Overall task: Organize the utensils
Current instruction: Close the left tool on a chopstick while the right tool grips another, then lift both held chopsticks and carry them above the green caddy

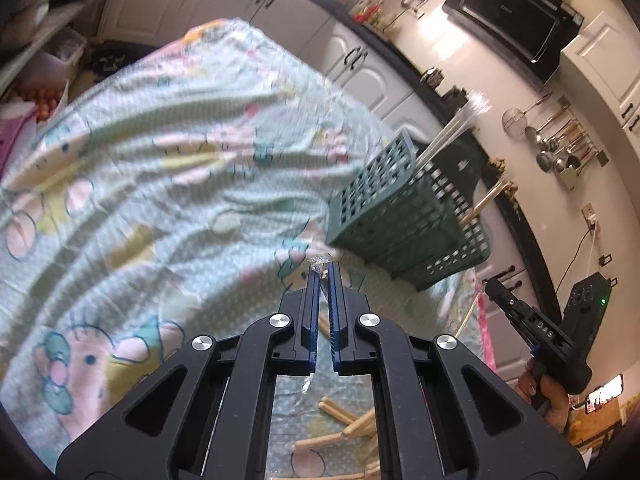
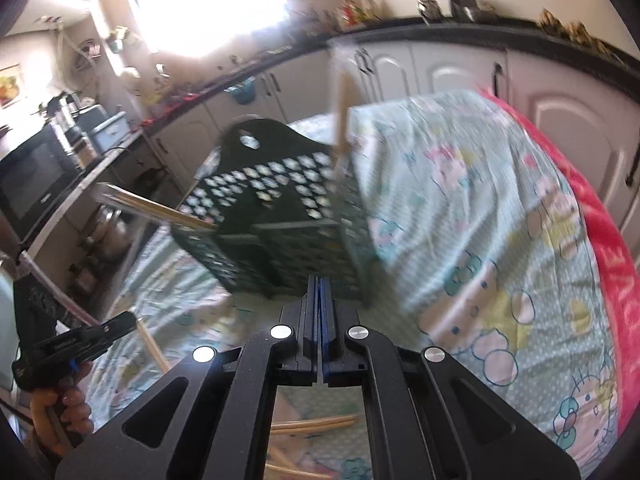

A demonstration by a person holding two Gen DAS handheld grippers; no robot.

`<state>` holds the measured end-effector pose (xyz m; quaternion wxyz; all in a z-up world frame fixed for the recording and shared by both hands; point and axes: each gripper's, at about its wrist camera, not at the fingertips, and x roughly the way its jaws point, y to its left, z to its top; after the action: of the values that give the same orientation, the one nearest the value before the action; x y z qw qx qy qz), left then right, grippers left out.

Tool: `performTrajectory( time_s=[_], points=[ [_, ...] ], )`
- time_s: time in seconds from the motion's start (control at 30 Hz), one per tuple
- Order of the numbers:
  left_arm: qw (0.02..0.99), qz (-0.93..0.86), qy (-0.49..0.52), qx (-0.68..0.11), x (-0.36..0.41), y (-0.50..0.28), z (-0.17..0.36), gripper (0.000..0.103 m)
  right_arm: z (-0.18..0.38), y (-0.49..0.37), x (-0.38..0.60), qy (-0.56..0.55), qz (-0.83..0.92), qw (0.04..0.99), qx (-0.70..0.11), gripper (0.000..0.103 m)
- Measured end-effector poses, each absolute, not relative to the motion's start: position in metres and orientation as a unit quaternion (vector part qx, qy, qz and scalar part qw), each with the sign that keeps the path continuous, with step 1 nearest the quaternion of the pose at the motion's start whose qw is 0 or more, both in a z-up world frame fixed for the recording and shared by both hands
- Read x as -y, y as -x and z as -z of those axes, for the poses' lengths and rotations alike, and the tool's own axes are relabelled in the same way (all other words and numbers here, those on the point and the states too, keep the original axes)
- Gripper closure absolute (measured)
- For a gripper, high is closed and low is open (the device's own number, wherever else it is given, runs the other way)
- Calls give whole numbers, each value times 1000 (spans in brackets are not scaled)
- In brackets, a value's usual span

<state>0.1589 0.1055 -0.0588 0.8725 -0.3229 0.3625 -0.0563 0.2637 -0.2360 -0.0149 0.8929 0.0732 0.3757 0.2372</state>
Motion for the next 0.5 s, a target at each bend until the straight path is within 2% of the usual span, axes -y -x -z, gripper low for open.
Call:
performTrajectory(
  time_s=[0.5],
  points=[
    [911,93,272,-296,-84,-139,-6,102,-42,-220,198,-32,-318,895,-311,102]
  ],
)
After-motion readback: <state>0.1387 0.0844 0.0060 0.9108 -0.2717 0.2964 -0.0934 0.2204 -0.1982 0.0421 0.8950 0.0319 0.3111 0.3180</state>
